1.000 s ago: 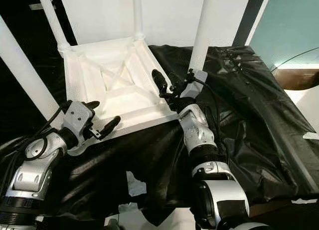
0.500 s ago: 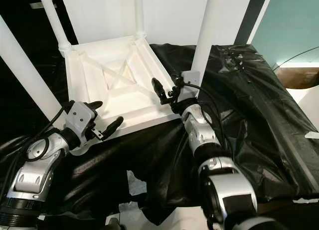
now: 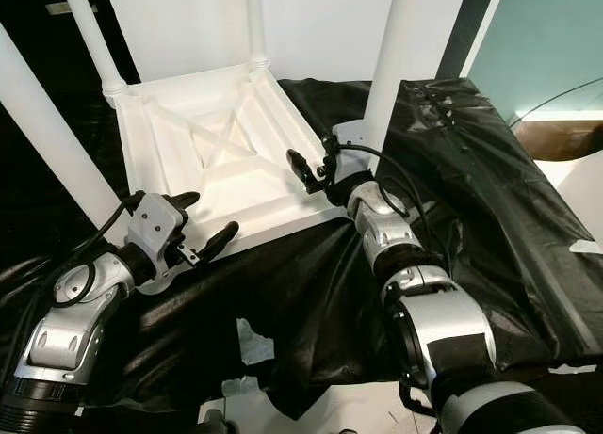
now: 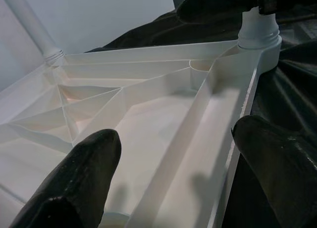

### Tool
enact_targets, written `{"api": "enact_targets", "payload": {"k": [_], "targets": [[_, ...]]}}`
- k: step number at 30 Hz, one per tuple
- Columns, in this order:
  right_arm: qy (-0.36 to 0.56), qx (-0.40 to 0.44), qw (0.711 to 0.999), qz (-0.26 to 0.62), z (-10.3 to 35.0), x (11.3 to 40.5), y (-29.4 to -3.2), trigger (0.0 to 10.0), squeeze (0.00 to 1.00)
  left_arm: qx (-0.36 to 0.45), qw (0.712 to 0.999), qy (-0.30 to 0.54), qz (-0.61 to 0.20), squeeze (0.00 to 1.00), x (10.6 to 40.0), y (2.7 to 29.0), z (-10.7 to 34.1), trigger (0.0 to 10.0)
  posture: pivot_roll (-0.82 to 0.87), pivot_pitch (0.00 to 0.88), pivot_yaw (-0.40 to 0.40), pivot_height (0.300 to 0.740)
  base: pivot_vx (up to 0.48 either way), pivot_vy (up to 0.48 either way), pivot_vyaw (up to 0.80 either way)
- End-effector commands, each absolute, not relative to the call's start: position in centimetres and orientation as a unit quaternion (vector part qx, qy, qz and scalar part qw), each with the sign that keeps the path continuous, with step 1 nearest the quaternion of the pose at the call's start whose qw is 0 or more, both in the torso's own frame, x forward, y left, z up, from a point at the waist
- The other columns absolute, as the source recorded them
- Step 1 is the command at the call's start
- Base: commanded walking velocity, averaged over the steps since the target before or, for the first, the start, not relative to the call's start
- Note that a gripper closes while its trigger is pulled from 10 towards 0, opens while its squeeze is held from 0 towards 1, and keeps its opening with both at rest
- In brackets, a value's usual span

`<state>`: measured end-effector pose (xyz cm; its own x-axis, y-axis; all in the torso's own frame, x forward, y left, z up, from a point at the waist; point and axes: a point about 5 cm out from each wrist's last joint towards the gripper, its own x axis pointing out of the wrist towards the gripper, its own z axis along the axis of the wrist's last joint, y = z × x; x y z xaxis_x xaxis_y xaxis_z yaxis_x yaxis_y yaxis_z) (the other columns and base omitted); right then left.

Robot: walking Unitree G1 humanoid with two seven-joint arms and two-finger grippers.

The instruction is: Building children table

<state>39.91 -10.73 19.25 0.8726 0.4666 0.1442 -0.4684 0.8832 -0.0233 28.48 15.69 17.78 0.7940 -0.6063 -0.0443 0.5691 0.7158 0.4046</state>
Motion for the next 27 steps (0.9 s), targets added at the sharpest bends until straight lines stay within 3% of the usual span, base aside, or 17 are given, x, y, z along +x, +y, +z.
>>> {"api": "enact_targets", "payload": {"k": [1,14,27], "targets": [[-0.052,0.011,0.977,0.206,19.0,40.3,-13.1,10.0,0.00,0.199,0.940,-0.026,-0.275,0.00,28.4,17.0,17.2,10.0,0.20,0.114,-0.031,0.740,0.000,0.000,0.00],[-0.053,0.044,0.967,0.244,19.7,40.5,-12.7,10.0,0.00,0.196,0.942,-0.019,-0.272,0.00,28.2,16.8,17.2,10.0,0.21,0.126,-0.025,0.740,0.000,0.000,0.00],[-0.035,0.002,0.955,0.296,19.3,40.3,-11.7,10.0,0.00,0.189,0.942,-0.019,-0.275,0.00,27.5,16.1,17.3,10.0,0.23,0.135,-0.025,0.740,0.000,0.000,0.00]]}}
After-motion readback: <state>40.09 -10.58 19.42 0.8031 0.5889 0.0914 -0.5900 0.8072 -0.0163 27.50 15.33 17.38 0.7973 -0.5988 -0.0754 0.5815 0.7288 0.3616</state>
